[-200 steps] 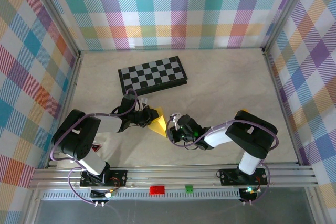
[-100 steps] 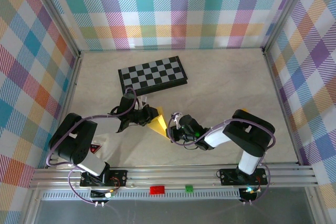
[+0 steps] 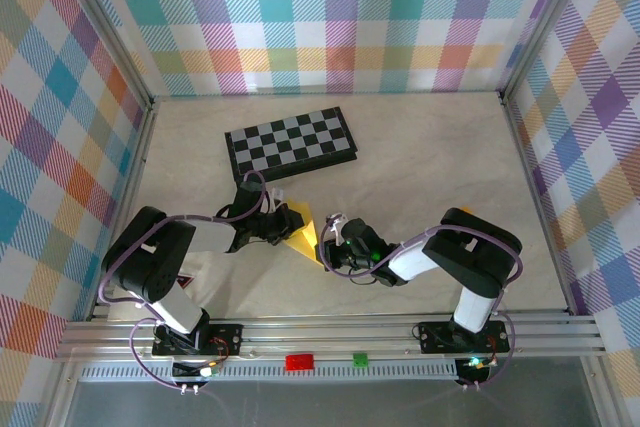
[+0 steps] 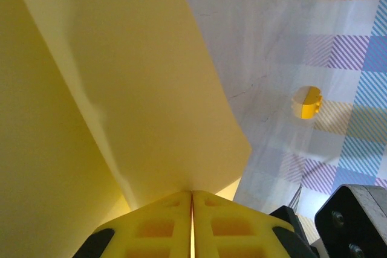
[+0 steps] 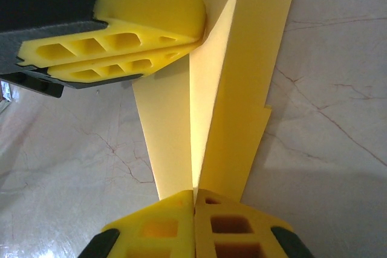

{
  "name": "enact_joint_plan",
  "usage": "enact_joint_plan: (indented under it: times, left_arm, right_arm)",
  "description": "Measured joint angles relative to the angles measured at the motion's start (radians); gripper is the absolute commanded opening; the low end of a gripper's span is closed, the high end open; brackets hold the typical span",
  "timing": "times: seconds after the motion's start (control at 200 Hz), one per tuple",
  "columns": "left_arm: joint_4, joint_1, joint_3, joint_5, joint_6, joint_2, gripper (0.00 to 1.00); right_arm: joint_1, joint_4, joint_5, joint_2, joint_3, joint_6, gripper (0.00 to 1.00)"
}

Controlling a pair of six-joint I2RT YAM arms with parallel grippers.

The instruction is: Fold a paper plane with a square sheet of paper (pick it up from the middle)

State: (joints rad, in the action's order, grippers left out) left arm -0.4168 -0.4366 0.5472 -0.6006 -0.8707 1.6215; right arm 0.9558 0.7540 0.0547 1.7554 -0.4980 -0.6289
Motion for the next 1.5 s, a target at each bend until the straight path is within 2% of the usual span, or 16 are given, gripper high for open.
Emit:
enact_joint_plan:
  times: [0.525,0.725,1.5]
  left_arm:
    - [-0.001,-0.021,0.013,0.011,0.006,0.012,0.10]
    - [0.001,-0.021,0.024,0.019,0.014,0.022,0.07]
    - [0.127,-0.022,0.047,0.113,0.076,0.022,0.05]
  right_arm:
    - [-0.010,-0.040,0.029,0.002,-0.021,0.009,0.07]
    - [-0.014,-0.067,0.041,0.001,-0.035,0.009,0.07]
    - [-0.023,-0.144,0.068,-0.004,-0.069,0.016,0.06]
